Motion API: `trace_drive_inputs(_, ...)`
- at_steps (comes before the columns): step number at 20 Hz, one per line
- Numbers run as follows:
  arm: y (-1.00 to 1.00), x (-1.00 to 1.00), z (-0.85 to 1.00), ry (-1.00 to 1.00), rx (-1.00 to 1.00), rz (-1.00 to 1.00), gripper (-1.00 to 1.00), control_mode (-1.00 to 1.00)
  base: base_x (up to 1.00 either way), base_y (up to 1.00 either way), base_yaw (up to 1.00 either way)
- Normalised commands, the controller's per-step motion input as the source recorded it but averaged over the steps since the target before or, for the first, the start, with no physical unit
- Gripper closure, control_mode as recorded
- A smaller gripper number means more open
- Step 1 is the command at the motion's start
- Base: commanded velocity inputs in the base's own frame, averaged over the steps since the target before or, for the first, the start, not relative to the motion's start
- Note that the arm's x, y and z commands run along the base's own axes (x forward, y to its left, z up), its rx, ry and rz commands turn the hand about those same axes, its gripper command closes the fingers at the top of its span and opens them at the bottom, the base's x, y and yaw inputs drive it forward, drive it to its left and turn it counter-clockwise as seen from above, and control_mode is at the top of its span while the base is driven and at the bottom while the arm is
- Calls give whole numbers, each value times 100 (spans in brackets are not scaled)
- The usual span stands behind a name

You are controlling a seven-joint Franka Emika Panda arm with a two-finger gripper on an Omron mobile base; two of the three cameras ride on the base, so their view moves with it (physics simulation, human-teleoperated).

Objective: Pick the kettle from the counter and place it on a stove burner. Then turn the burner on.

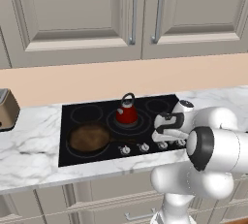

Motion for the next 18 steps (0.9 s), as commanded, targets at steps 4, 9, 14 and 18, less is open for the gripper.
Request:
trace_drive_inputs(4, 28, -27, -46, 0, 0, 0, 100, -100, 0, 0, 0)
trace_drive_inputs(9, 30, -33, -41, 2, 0, 0, 100, -100, 0, 0, 0)
trace_drive_inputs(14, 27, -35, -40, 6, 0, 0, 100, -100, 0, 0, 0)
trace_drive_inputs(18, 24, -43, -34, 10, 0, 0, 100, -100, 0, 0, 0)
